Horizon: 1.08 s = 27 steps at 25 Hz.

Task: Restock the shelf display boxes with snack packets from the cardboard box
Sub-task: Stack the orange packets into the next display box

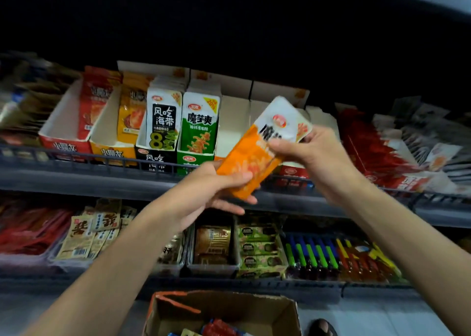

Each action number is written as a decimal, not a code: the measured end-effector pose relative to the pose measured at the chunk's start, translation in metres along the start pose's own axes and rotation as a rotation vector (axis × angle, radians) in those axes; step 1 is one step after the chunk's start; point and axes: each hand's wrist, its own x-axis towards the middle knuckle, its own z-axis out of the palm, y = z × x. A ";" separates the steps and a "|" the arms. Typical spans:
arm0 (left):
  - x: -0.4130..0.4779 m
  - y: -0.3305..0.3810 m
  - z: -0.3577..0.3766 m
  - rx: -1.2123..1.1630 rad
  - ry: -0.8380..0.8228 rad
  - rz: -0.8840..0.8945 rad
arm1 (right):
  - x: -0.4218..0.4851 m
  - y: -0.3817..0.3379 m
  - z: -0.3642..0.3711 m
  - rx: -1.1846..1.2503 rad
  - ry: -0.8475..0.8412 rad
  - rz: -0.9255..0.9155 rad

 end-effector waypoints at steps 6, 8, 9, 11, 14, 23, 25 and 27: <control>0.027 -0.001 -0.018 1.143 0.788 0.459 | 0.078 -0.019 -0.012 -0.018 0.202 -0.190; 0.036 -0.006 -0.025 1.361 0.786 0.456 | 0.097 -0.012 -0.009 -0.106 0.194 -0.176; 0.040 -0.008 -0.027 1.411 0.759 0.431 | 0.105 -0.008 -0.008 -0.150 0.184 -0.165; 0.044 -0.011 -0.029 1.465 0.704 0.365 | 0.115 -0.001 -0.008 -0.204 0.158 -0.128; 0.049 -0.014 -0.030 1.436 0.701 0.375 | 0.128 0.007 -0.006 -0.230 0.109 -0.088; 0.056 -0.014 -0.029 1.384 0.710 0.381 | 0.161 0.020 0.015 -0.393 0.055 -0.015; 0.056 -0.015 -0.030 1.387 0.703 0.377 | 0.165 0.029 0.019 -0.485 0.076 -0.012; 0.056 -0.015 -0.030 1.395 0.696 0.372 | 0.171 0.039 0.023 -0.664 0.103 -0.034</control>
